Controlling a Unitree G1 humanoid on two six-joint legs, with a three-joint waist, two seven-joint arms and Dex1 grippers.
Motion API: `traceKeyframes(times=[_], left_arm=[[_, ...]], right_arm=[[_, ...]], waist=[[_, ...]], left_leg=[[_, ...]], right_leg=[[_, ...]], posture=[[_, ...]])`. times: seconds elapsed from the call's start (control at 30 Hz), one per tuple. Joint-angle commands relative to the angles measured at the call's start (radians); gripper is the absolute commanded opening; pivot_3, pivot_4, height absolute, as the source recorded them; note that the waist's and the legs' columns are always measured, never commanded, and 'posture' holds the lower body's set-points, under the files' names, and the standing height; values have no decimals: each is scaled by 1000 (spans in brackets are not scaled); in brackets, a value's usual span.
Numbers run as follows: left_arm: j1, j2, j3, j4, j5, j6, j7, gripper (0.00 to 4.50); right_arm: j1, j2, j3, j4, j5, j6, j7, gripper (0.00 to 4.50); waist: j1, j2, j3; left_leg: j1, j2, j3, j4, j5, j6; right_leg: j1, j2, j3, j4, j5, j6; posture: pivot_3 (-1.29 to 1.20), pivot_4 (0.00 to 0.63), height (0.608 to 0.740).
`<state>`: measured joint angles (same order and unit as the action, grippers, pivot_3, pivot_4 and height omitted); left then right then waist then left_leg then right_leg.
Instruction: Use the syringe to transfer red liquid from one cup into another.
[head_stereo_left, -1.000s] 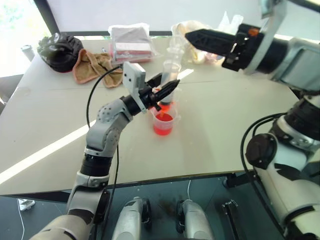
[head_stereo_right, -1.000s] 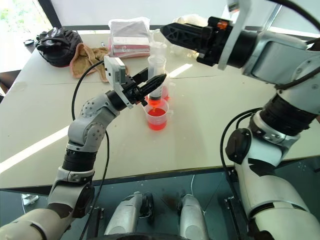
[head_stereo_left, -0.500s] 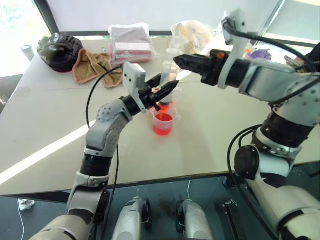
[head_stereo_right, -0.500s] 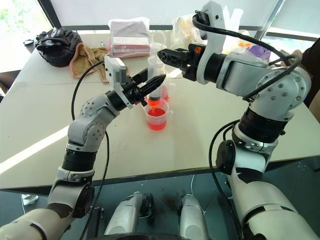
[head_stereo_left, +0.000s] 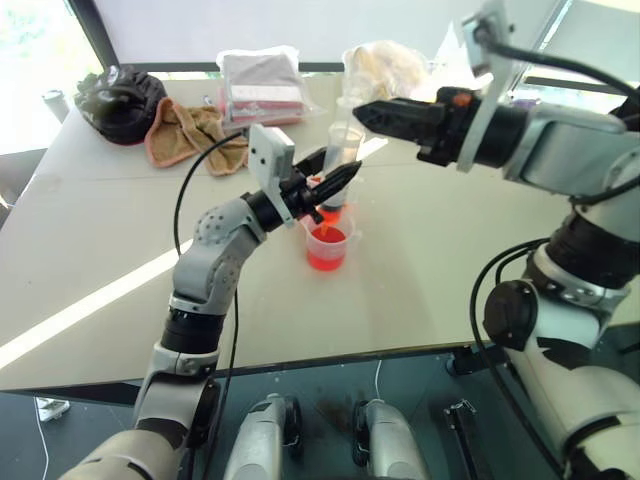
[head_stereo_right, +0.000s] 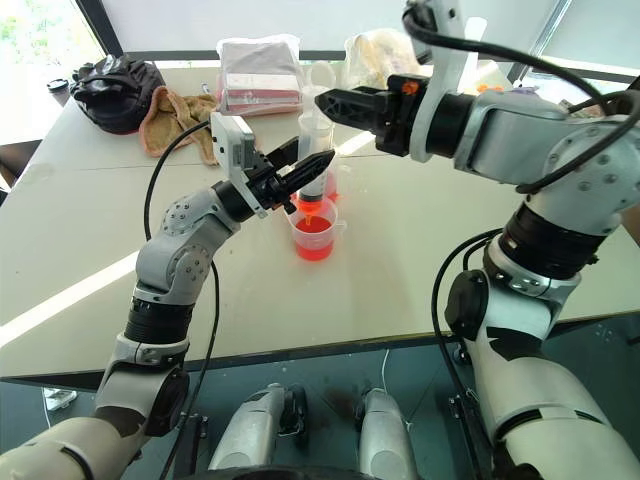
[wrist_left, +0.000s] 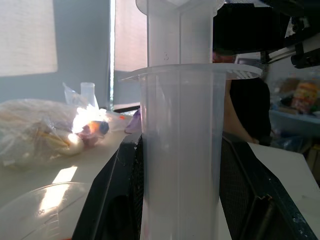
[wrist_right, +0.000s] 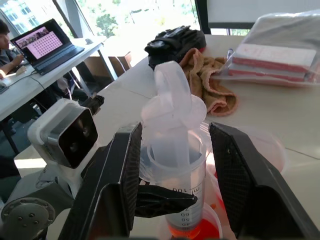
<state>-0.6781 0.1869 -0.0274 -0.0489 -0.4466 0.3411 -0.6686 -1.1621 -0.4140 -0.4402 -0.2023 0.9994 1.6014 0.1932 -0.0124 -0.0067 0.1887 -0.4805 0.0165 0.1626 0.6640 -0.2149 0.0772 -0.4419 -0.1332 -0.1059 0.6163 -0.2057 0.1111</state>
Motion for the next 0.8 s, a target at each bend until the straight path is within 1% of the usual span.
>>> traceKeyframes(times=[0.03,0.17,0.4,0.53,0.57,0.63,0.7,0.73,0.8], left_arm=[[-18,-1,-5,-27,-5,-9,-6,1459],[-19,-2,-5,-26,-3,-10,-6,1459],[-18,-4,-5,-27,0,-12,-3,1459],[-18,-5,-4,-28,2,-13,0,1459],[-17,-5,-5,-27,3,-14,1,1459],[-16,-6,-5,-27,4,-14,3,1459],[-15,-7,-6,-29,5,-14,4,1459],[-15,-7,-6,-29,5,-14,4,1459],[-15,-7,-5,-29,6,-15,5,1459]], right_arm=[[-44,-21,-25,-10,24,-9,20,2177],[-59,-10,-19,-1,13,-22,12,2177],[-46,39,28,-7,-26,-78,-21,2177],[-37,43,62,-1,-52,-112,-21,2177],[-36,44,69,1,-56,-120,-19,1948],[-33,47,78,4,-64,-136,-18,1350],[-24,47,82,11,-73,-153,-16,272],[-21,46,83,12,-75,-158,-13,57],[-16,45,85,13,-76,-163,-8,57]], waist=[[-1,0,0],[0,0,0],[0,0,0],[1,0,0],[1,0,0],[0,0,0],[0,0,0],[0,0,0],[0,0,0]], left_leg=[[0,0,0,0,0,0],[0,0,0,0,0,0],[0,0,0,0,0,0],[0,0,0,0,0,0],[0,0,0,0,0,0],[0,0,0,0,0,0],[0,0,0,0,0,0],[0,0,0,0,0,0],[0,0,0,0,0,0]], right_leg=[[0,0,0,0,0,0],[0,0,0,0,0,0],[0,0,0,0,0,0],[0,0,0,0,0,0],[0,0,0,0,0,0],[0,0,0,0,0,0],[0,0,0,0,0,0],[0,0,0,0,0,0],[0,0,0,0,0,0]], posture=[[0,150,740],[0,150,740],[0,150,740],[0,150,740],[0,150,740],[0,150,740],[0,150,740],[0,150,740],[0,150,740]])
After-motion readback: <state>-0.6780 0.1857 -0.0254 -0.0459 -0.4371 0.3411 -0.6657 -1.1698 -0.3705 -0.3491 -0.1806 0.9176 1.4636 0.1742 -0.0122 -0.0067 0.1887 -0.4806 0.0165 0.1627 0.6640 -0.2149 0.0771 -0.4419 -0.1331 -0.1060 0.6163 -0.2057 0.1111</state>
